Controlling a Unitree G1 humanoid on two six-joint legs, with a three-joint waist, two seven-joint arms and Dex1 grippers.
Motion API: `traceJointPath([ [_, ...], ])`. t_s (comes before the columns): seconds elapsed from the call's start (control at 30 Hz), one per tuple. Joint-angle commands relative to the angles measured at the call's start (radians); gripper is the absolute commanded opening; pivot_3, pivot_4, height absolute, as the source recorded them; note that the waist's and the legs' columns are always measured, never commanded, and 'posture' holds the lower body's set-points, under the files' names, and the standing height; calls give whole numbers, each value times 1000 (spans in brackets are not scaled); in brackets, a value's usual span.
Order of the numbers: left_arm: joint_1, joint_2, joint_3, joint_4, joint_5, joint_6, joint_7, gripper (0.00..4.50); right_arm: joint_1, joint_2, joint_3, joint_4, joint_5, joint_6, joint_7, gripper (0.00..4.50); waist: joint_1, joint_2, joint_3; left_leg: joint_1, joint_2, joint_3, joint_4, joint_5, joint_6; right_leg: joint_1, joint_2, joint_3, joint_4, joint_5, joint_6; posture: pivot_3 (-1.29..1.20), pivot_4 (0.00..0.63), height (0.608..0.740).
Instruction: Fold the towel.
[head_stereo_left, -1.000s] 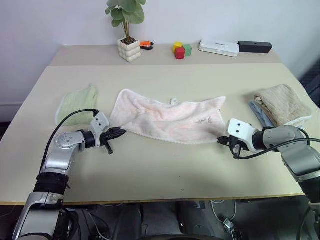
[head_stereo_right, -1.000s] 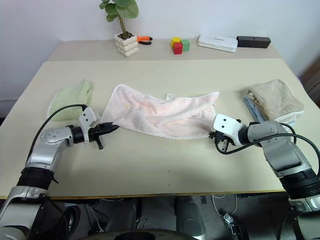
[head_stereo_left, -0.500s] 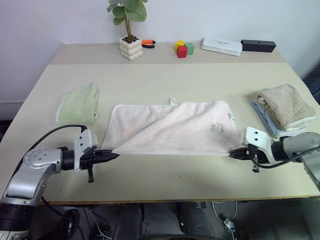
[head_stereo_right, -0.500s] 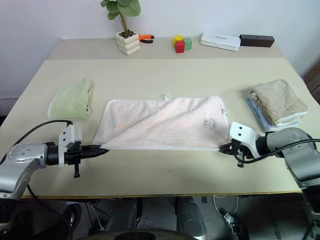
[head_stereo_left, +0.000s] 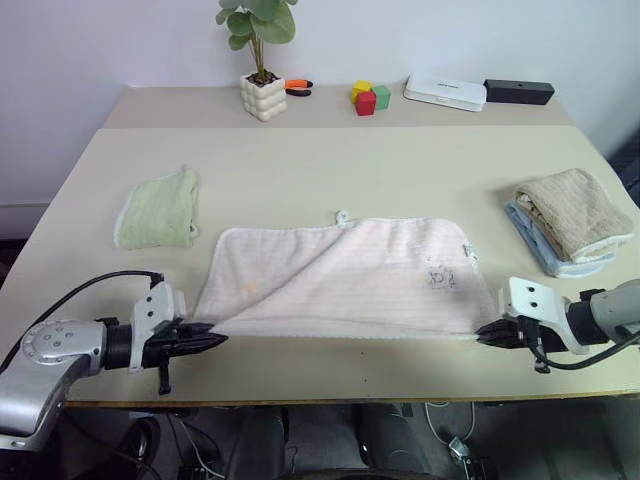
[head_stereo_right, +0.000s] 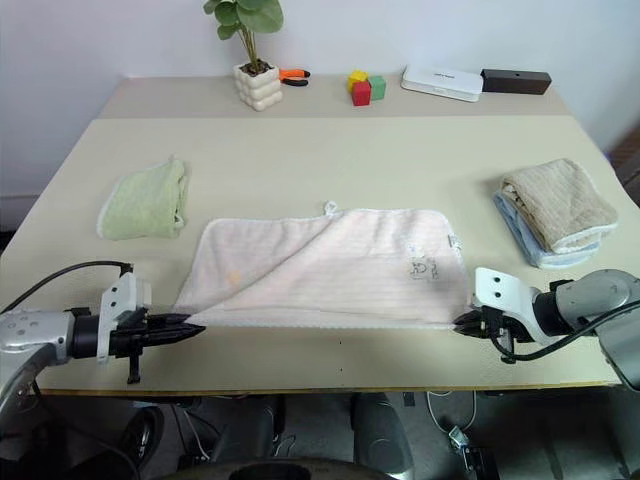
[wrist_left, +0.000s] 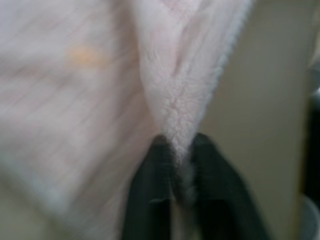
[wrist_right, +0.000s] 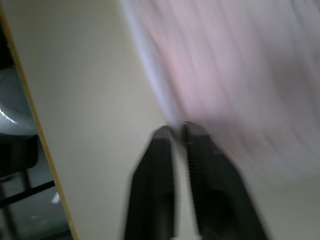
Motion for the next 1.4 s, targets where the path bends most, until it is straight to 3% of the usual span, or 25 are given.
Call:
traceJointPath([
  [0.03,-34,10,43,-24,-77,63,-11,2486,-42,-1,-27,-12,38,37,5,2371,-2,0,0,0,0,0,0,0,0,0,0,0,0,0,0,0,150,740],
  [0.17,-74,9,103,-59,-250,231,-7,4491,-143,56,-60,-23,154,134,-4,4399,-11,0,0,0,0,0,0,0,0,0,0,0,0,0,0,0,150,740],
  [0.3,-132,-7,166,-106,-413,373,52,4500,-299,164,-79,2,260,247,-79,4461,-22,-1,1,0,1,-1,0,0,0,0,0,0,1,0,0,0,150,740],
  [0.37,-163,-33,187,-127,-461,390,94,4500,-416,264,-57,56,235,267,-199,4461,-27,-1,1,0,1,-1,0,0,0,0,1,0,2,1,1,0,150,740],
  [0.57,-212,-107,147,-113,-353,292,193,4500,-657,519,-41,401,27,226,-644,4461,-24,-1,1,0,0,-1,0,0,0,-1,1,0,2,2,2,0,150,740],
  [0.87,-259,-172,94,-51,-234,212,291,4500,-694,573,25,559,-27,315,-678,4461,-23,-1,2,-4,0,-1,-2,0,0,-6,1,0,4,3,4,0,150,740],
  [0.97,-324,-197,64,23,-135,160,374,4500,-677,559,62,530,-22,374,-623,3544,-24,-1,1,-2,0,-1,-1,0,0,-4,1,0,5,3,4,0,150,740],
  [1.2,-464,-273,10,196,-31,158,498,4500,-671,576,52,501,-16,398,-622,35,-25,-1,1,-1,0,-1,-1,0,0,-4,2,0,7,3,4,0,150,740],
  [1.4,-536,-345,-26,297,-50,272,510,4500,-654,577,56,468,-19,393,-618,35,-25,-1,1,-1,0,-2,0,0,0,-4,1,0,9,3,4,0,150,740],
])
